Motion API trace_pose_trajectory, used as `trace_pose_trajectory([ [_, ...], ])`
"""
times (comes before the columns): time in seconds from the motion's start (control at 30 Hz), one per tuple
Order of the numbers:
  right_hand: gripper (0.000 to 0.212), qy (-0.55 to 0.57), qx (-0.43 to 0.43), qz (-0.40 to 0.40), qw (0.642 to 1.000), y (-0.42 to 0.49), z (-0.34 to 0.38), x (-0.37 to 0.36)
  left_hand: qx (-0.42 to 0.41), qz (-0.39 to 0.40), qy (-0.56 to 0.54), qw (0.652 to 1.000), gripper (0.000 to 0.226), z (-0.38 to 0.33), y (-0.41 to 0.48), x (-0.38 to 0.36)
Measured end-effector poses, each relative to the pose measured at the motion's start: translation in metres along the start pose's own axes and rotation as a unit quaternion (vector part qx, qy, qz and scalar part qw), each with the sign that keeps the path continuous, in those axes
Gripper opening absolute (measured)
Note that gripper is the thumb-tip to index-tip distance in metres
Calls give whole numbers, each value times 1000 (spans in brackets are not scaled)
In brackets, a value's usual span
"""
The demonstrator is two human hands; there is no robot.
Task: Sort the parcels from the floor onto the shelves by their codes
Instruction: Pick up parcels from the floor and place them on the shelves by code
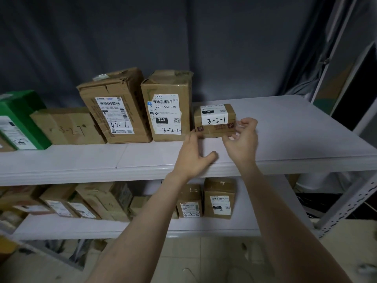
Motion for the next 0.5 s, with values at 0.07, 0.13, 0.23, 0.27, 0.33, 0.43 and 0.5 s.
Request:
trace_pose_trajectory([
  [0.07,65,-5,8,5,1000,-1,2,0,-3,0,-8,1000,74,-1,-1,1],
  [0.13,68,-12,15,8,1000,-2,4,0,-5,-1,-13,1000,72,-2,-2,2],
  [0.23,68,-25,21,11,999,-3,6,2,-3,-1,-20,1000,71,-2,0,2],
  [0.27,68,-27,23,15,999,-3,6,1,-3,-2,-24,1000,71,-2,0,2],
  [0.33,68,-32,26,21,999,-3,7,1,-4,-5,-39,999,70,-2,1,3],
  [0.43,66,-34,29,20,999,-4,8,1,0,-3,-55,998,73,0,1,3],
  [0.5,65,-41,32,22,998,-4,8,2,1,-3,-59,998,75,1,1,3],
])
Point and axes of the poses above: each hand's wrist, its own y-axis towards the middle knuckle, its own x-axis out of the back of the hand, z = x × y, the point moved 4 cm from there along y, towards the middle knuckle, and after that the axes turned 8 degrees about x, right-handed, at the moved point
